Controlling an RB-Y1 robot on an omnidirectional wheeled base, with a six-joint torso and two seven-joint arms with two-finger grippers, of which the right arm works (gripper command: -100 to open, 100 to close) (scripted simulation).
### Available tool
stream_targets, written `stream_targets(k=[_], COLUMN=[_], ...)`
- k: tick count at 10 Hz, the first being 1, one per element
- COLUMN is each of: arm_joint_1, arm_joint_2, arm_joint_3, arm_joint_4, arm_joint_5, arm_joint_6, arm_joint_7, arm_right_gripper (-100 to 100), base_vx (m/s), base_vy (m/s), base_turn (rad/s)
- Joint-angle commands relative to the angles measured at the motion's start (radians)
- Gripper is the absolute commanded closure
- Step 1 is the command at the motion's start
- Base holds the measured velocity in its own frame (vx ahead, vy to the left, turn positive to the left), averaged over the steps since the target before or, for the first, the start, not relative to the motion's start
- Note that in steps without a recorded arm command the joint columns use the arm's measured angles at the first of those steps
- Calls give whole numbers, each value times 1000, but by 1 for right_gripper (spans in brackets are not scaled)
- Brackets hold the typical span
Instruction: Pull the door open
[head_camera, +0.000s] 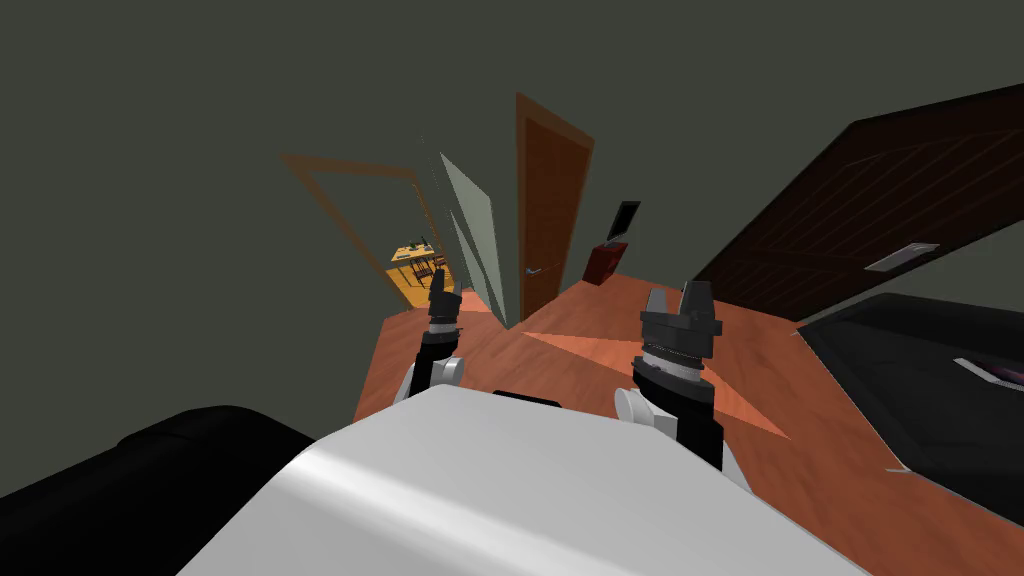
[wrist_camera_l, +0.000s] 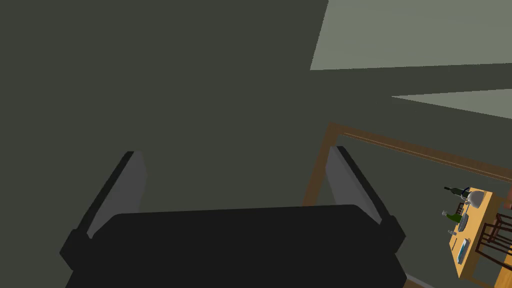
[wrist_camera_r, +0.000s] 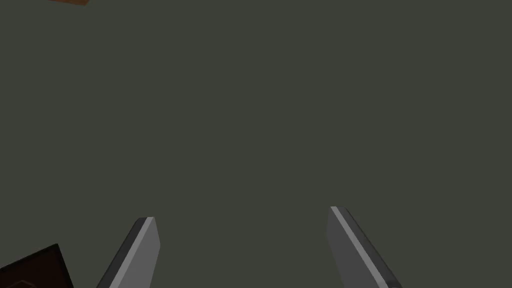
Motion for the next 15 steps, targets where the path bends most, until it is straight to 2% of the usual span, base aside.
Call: stream_targets(k=[1, 4, 6, 8, 10, 13, 15], arm_joint_1=[-10, -30, -40, -60, -71, -104, -117], arm_joint_2=[-16, -46, -58, -83, -97, -132, -146], arm_joint_3=[6, 20, 26, 40, 47, 68, 77], arm_joint_4=[33, 102, 133, 201, 240, 347, 393], arm_joint_5=[-5, -15, -19, -29, -34, -49, -56], arm_joint_6=[-7, -21, -28, -42, -50, -72, -82], arm_joint_7=[-8, -26, -34, -52, -62, -89, -101], arm_right_gripper=[-100, -100, -100, -100, -100, -100, -100], base_vx=[26, 133, 105, 101, 109, 137, 119], base_vy=[-104, -3, -5, -30, -38, -46, -49], base_turn=[78, 113, 75, 135, 99, 142, 113])
